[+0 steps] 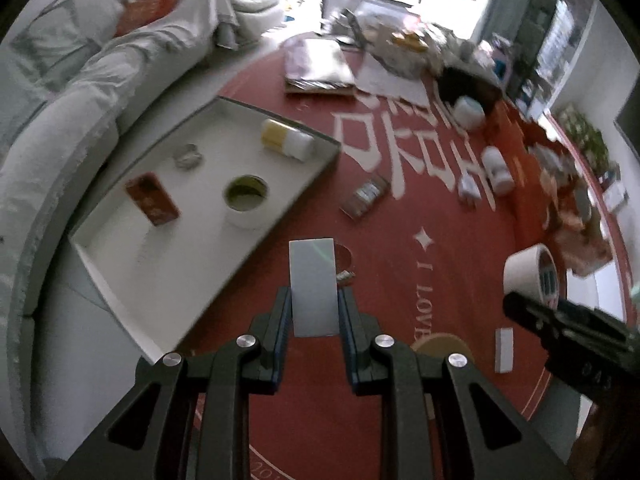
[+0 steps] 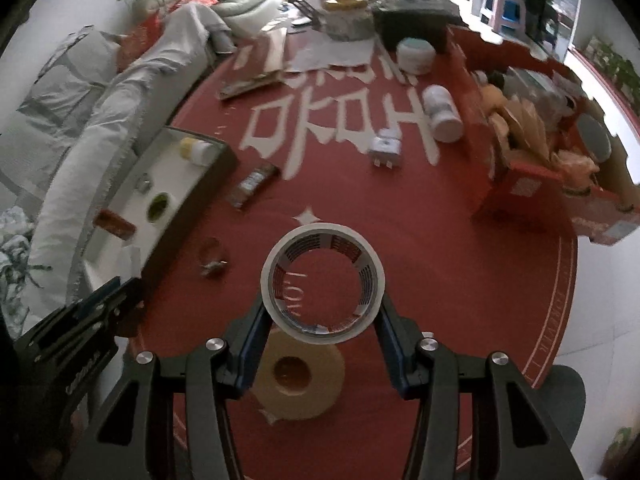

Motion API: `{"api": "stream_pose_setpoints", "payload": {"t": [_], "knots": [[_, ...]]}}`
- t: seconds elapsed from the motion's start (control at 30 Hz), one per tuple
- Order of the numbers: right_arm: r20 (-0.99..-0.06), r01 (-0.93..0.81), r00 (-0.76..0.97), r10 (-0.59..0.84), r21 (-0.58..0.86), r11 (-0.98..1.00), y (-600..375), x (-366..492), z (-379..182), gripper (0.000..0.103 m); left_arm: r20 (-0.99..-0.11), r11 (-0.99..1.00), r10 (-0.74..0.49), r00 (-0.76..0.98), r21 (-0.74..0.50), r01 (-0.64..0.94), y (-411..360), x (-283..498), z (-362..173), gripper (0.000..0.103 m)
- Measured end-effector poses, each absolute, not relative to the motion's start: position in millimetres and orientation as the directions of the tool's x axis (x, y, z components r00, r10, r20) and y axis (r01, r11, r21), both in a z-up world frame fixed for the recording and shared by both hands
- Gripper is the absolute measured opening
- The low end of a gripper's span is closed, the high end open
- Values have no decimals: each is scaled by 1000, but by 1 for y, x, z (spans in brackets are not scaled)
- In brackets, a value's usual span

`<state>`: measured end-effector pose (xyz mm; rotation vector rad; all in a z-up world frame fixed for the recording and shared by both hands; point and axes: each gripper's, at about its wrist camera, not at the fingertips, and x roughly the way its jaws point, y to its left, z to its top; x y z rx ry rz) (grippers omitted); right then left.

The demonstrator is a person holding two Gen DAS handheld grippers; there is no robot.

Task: Organize rigid objects
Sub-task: 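Carry white block with left tool and masking tape roll with right tool to tray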

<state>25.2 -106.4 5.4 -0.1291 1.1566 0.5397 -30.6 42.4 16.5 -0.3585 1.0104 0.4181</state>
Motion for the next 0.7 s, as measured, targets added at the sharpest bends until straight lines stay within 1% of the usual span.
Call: {"api": "stream_pose_setpoints", "payload": {"t": [0.13, 0.33, 0.47, 0.57, 0.7], "knots": [[-882, -500, 301, 362, 177, 848, -84, 23, 16, 52, -852, 827, 207, 481, -111, -551, 63, -34, 26, 25], [-860, -572, 308, 407, 175, 801, -38, 23, 39, 52, -810, 771, 286, 512, -122, -624, 103, -44, 59, 25], [-841, -622, 309, 445, 176, 763, -4, 24, 61, 52, -784, 743, 348, 514, -104, -661, 130, -49, 78, 25], [-831, -669, 304, 466, 161, 725, 29, 22, 75, 52, -778, 713, 370, 507, -112, -692, 152, -58, 82, 25], [-837, -703, 273, 475, 163, 692, 63, 19, 74, 52, -786, 677, 393, 477, -104, -729, 177, -70, 75, 25]]}}
